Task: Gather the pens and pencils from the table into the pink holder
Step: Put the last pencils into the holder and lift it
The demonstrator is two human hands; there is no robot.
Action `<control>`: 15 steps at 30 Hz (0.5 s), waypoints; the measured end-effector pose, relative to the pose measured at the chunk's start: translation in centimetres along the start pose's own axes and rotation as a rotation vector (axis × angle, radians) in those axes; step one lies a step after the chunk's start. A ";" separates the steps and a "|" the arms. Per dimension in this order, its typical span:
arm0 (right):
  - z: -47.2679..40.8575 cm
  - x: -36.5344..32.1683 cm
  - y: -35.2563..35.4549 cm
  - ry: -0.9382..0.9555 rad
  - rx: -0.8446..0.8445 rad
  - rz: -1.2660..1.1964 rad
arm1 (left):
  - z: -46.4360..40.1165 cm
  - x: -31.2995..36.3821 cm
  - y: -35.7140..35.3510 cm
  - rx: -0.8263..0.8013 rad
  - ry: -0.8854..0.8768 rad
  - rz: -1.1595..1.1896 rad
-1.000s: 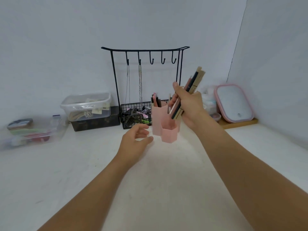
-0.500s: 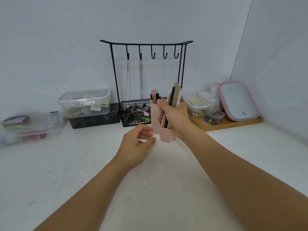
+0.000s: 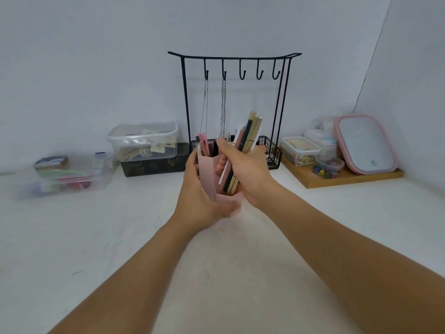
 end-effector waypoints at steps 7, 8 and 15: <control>0.2 0.4 -0.3 0.017 -0.018 0.023 | 0.1 -0.2 0.1 0.018 -0.017 0.019; 0.2 0.2 -0.2 0.021 0.008 0.031 | 0.0 -0.2 0.1 0.022 -0.008 0.022; 0.7 0.0 0.6 0.223 0.170 0.111 | 0.0 -0.5 0.2 0.056 0.055 -0.044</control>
Point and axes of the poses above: each hand's wrist, its own z-axis away from the middle knuckle, its own y-axis out of the back of the hand, x = y × z, the point moved 3 cm from there along -z, towards the middle knuckle, and after that the axes turned 11 degrees about z, right-handed, at the moved point
